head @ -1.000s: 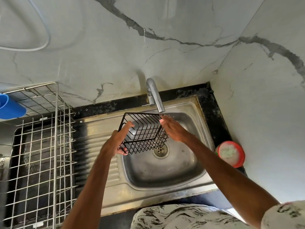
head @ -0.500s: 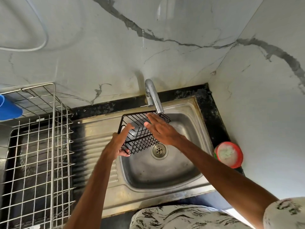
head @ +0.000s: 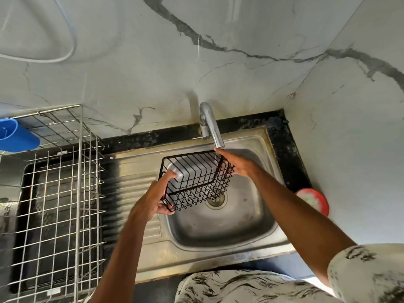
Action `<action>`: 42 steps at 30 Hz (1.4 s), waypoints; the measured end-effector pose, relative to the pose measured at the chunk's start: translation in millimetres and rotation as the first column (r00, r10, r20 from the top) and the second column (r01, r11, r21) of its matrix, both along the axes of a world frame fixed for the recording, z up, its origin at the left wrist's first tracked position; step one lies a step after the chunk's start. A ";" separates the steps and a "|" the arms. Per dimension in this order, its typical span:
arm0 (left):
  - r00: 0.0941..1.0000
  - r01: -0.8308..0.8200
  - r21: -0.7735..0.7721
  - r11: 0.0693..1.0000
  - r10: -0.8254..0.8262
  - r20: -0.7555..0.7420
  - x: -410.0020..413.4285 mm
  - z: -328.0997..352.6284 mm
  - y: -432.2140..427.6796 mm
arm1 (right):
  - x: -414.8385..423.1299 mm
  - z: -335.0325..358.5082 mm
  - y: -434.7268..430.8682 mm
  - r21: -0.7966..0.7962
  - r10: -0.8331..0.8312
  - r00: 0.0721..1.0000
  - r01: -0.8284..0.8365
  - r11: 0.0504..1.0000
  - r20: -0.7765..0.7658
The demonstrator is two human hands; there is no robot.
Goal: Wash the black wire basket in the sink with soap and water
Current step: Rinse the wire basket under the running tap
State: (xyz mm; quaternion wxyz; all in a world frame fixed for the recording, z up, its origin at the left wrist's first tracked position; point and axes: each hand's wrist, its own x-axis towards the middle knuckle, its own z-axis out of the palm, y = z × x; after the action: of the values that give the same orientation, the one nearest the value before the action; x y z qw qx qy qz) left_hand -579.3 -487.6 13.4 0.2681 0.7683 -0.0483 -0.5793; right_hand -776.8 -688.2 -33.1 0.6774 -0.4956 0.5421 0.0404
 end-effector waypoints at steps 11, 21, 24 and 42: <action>0.924 -0.292 -0.028 0.956 0.275 -0.268 -0.8 -30.4 28.2 | 4.1 -6.2 -14.7 -0.030 0.163 0.984 -0.165 0.986 -0.066; 0.899 -0.282 -0.094 0.955 0.228 -0.374 21.7 -29.0 37.5 | 3.4 7.1 -19.1 -0.280 0.172 0.969 -0.217 0.935 -0.176; 0.955 -0.169 -0.091 0.981 0.140 -0.262 26.8 -29.7 43.2 | 2.2 8.7 -17.2 -0.341 0.182 0.956 -0.254 0.905 -0.229; 0.982 -0.090 -0.042 0.995 0.081 -0.171 -58.9 -28.3 -53.7 | 23.2 26.2 28.4 -0.608 0.199 0.779 -0.598 0.523 -0.595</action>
State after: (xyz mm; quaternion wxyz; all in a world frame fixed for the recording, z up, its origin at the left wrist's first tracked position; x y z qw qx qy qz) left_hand -638.2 -541.4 -14.9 0.3146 0.7110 -0.0065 -0.6288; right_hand -753.6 -659.9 -6.9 0.2216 -0.8251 0.5137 0.0786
